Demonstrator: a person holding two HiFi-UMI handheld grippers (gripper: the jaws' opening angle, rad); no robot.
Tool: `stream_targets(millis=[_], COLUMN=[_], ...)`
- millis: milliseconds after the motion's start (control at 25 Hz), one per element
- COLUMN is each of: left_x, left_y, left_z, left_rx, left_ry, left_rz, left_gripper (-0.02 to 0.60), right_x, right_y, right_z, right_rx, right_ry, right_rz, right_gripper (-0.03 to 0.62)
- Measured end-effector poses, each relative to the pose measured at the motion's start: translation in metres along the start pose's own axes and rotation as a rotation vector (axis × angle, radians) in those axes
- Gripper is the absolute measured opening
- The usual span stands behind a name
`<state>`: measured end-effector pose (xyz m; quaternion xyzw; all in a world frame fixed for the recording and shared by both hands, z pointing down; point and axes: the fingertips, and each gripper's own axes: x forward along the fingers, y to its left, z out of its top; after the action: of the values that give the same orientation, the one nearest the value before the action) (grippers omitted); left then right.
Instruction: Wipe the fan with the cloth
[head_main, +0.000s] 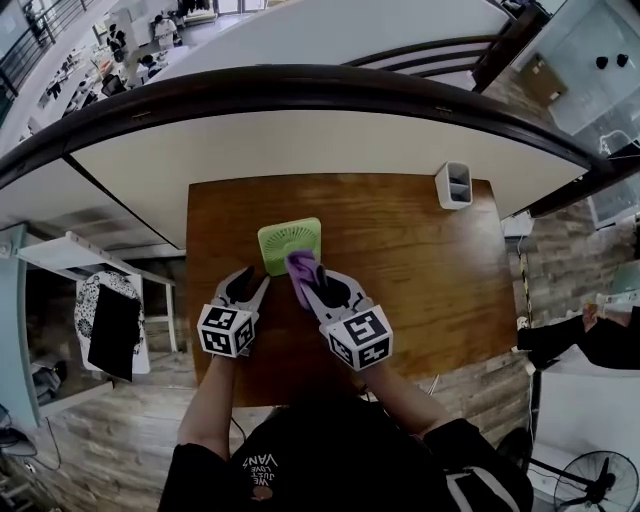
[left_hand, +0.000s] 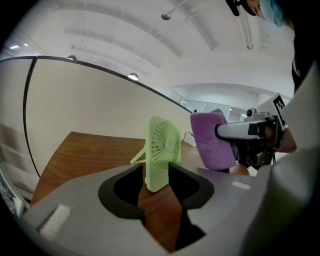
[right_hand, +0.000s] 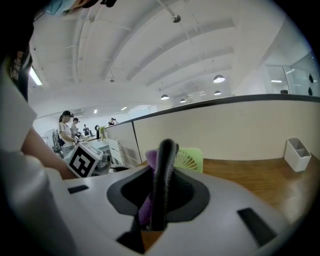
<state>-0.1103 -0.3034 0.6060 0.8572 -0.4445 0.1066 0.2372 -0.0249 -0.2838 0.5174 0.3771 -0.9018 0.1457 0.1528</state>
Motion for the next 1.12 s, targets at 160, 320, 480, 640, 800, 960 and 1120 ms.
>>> stream_targets(millis=[160,320,480,640,800,960,1120], left_x=[0.016,0.028,0.036,0.036,0.036,0.034,0.035], left_y=[-0.002,-0.001,0.001,0.008,0.008,0.010,0.011], left_z=[-0.003,-0.002,0.000,-0.001,-0.002,-0.003,-0.003], left_rx=[0.033,0.058,0.064,0.071,0.093,0.092,0.090], left_ry=[0.055,0.087,0.102,0.116,0.137,0.142,0.139], left_rz=[-0.043,-0.058,-0.045,-0.005,-0.004,-0.009,-0.014], left_gripper=[0.156,0.156,0.156,0.100,0.094,0.086,0.084], right_x=[0.019,0.036,0.052,0.068,0.075,0.069,0.056], right_y=[0.003,0.006,0.011,0.013,0.006,-0.003,-0.024], right_z=[0.006,0.013,0.015,0.011,0.002,-0.003,-0.004], right_rx=[-0.052,-0.078,-0.101,-0.138,-0.144,-0.124,-0.082], right_ry=[-0.011,-0.019,-0.018,0.012,0.043,0.060,0.064], right_rz=[0.034,0.068,0.107,0.112,0.091,0.071,0.023], right_gripper=[0.084,0.084,0.084,0.084,0.084,0.084,0.084])
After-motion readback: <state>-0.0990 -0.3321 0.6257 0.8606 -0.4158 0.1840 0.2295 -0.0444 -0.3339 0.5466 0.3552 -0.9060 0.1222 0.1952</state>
